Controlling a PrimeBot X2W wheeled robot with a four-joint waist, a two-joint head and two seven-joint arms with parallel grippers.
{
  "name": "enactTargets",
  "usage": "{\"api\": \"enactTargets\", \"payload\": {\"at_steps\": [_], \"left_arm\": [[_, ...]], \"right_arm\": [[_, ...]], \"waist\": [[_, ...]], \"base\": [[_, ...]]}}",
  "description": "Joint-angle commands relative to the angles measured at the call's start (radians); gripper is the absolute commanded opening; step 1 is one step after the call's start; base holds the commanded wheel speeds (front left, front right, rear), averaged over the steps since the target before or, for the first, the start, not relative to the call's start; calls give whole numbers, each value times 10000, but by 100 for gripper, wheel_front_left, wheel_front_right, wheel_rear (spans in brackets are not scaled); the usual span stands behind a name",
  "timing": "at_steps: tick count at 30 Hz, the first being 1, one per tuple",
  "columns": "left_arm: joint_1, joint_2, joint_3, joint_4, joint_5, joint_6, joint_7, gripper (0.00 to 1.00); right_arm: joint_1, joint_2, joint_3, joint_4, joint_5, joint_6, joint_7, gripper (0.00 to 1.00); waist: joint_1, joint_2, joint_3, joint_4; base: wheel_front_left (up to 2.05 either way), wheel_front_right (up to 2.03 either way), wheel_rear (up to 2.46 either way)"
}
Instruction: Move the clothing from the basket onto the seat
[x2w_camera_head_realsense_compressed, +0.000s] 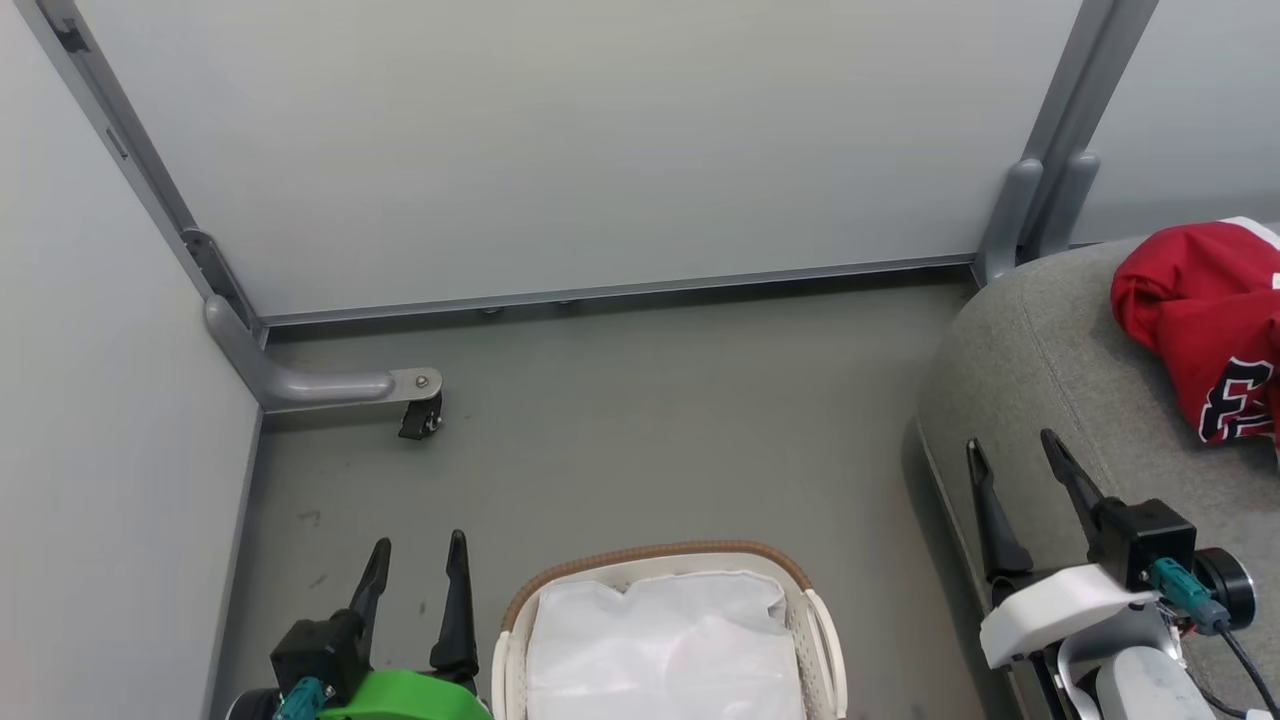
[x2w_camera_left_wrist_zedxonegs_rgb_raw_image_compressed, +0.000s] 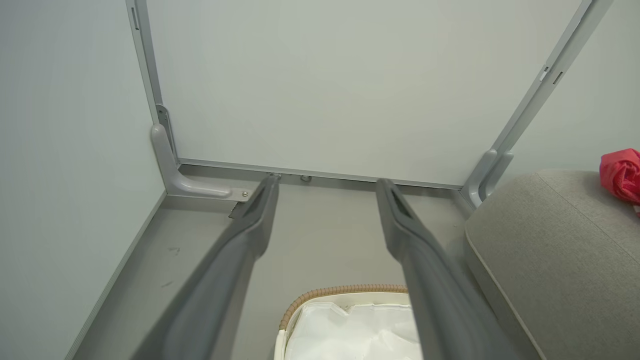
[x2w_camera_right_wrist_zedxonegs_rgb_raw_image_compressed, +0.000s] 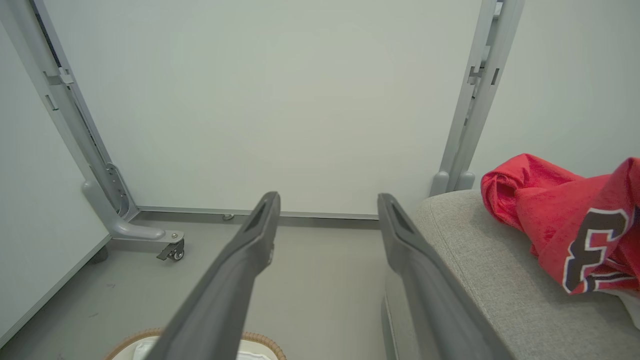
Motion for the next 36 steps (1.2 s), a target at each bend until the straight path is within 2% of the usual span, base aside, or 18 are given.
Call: {"api": "enactTargets", "payload": {"at_steps": [1, 8, 27, 28, 32, 36], "left_arm": [[186, 28, 47, -101, 171, 86, 7, 100], [362, 28, 140, -240, 96, 203, 7, 100], [368, 28, 148, -31, -151, 88, 8, 100], [281, 0, 148, -39, -132, 108, 1, 0], [293, -2, 121, 242, -233, 101, 23, 0], [224, 20, 276, 186, -957, 30, 205, 0]], "right_arm": [[234, -39, 37, -86, 88, -13, -23, 100], [729, -36, 144, -109, 190, -15, -22, 100], [870, -35, 200, -87, 303, -13, -22, 100], [726, -2, 208, -54, 232, 0, 0, 0], [815, 68, 181, 256, 330, 0, 54, 0], [704, 62, 64, 299, 1153, 0, 327, 0]], "waist": [[0, 0, -25, -18], [0, 0, -69, -81], [0, 0, -179, -142], [0, 0, -181, -144], [0, 0, -179, -144], [0, 0, -171, -162]], "base": [[0, 0, 0], [0, 0, 0], [0, 0, 0], [0, 0, 0], [0, 0, 0], [0, 0, 0]]}}
